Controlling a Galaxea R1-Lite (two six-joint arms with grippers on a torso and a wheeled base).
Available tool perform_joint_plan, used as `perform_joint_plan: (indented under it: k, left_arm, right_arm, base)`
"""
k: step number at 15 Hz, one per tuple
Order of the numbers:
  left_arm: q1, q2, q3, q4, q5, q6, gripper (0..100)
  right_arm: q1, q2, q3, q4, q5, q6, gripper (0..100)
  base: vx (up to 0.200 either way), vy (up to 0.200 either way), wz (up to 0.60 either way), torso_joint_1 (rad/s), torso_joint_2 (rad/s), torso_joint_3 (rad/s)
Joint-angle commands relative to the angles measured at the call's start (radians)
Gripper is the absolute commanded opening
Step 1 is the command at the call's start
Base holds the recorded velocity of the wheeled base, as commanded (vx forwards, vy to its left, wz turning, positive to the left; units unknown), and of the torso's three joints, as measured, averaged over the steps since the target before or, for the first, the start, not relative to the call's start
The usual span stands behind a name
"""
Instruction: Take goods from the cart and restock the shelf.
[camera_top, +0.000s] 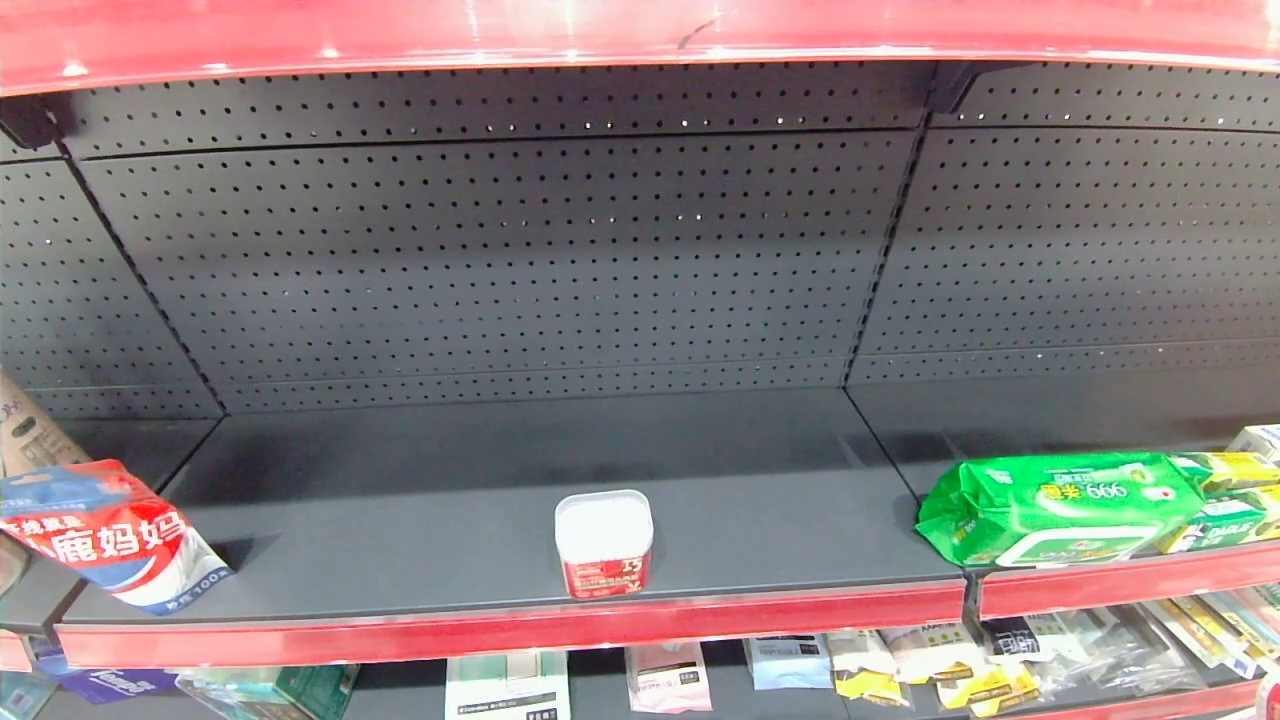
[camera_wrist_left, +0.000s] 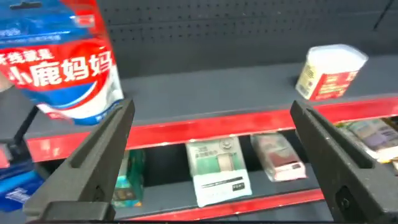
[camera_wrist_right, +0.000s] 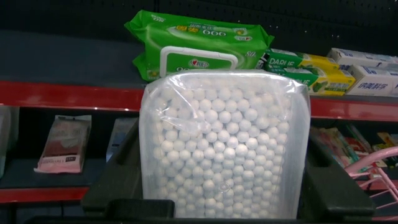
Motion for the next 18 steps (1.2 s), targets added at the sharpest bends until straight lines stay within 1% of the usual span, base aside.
perform_joint_plan:
  k: [1,2,3,4,6,8,9,10,11,13,14,15,16,17,18]
  left_arm:
    - [-0.012,0.021,0.000,0.004,-0.003,-0.003,100]
    - [-0.039,0.033,0.000,0.004,-0.004,-0.002,100]
    - [-0.085,0.030,-0.001,0.006,-0.004,0.003,100]
    - [-0.099,0.025,-0.001,0.006,0.000,0.003,100]
    - [-0.099,0.004,0.000,0.006,0.003,0.004,100]
    - [-0.110,-0.079,0.002,0.001,0.037,0.009,100]
    - [-0.118,-0.090,0.003,0.001,0.108,0.009,100]
    - [-0.118,-0.090,0.003,0.001,0.195,-0.003,100]
    - [-0.118,-0.090,0.003,0.000,0.216,-0.011,100]
    - [-0.119,-0.090,0.002,-0.003,0.221,-0.013,100]
    - [-0.119,-0.090,0.003,0.001,0.219,-0.022,100]
    - [-0.118,-0.090,0.005,0.014,0.203,-0.025,100]
    - [-0.118,-0.090,0.003,0.030,0.147,0.004,100]
    - [-0.119,-0.088,0.003,0.047,0.141,0.010,100]
    - [-0.125,-0.071,0.002,0.057,0.149,-0.011,100]
  right_arm:
    - [0.000,-0.001,0.001,-0.001,0.001,0.005,0]
    - [0.000,-0.001,0.001,0.001,0.001,0.006,0]
    - [0.000,-0.001,0.001,0.001,0.001,0.012,0]
    - [0.000,0.000,0.001,0.001,-0.001,0.015,0]
    - [0.000,0.000,0.001,0.001,-0.001,0.017,0]
    - [0.002,0.000,0.001,0.001,-0.001,0.017,0]
    - [0.000,0.000,0.001,0.001,-0.001,0.017,0]
    - [0.000,0.000,0.001,0.001,-0.001,0.018,0]
    - [0.000,0.000,0.001,0.001,0.001,0.017,0]
    - [0.000,-0.001,0.001,-0.001,-0.001,0.022,0]
    - [0.000,0.000,0.001,0.001,-0.001,0.029,0]
    - [0.000,0.000,0.001,0.001,-0.001,0.029,0]
    - [0.000,0.000,0.001,0.001,-0.001,0.028,0]
    - [0.002,0.000,0.001,0.001,0.001,0.028,0]
    - [0.002,0.000,0.001,0.001,0.001,0.028,0]
  base:
    - [0.000,0.000,0.00,0.000,0.00,0.000]
    - [0.000,0.000,0.00,0.000,0.00,0.000]
    - [0.000,0.000,0.00,0.000,0.00,0.000]
    - [0.000,0.000,0.00,0.000,0.00,0.000]
    - [0.000,0.000,0.00,0.000,0.00,0.000]
    - [0.000,0.000,0.00,0.000,0.00,0.000]
    - [0.000,0.000,0.00,0.000,0.00,0.000]
    - [0.000,0.000,0.00,0.000,0.00,0.000]
    - [0.000,0.000,0.00,0.000,0.00,0.000]
    - [0.000,0.000,0.00,0.000,0.00,0.000]
    - [0.000,0.000,0.00,0.000,0.00,0.000]
    - [0.000,0.000,0.00,0.000,0.00,0.000]
    - [0.000,0.000,0.00,0.000,0.00,0.000]
    - [0.000,0.000,0.00,0.000,0.00,0.000]
    - [0.000,0.000,0.00,0.000,0.00,0.000]
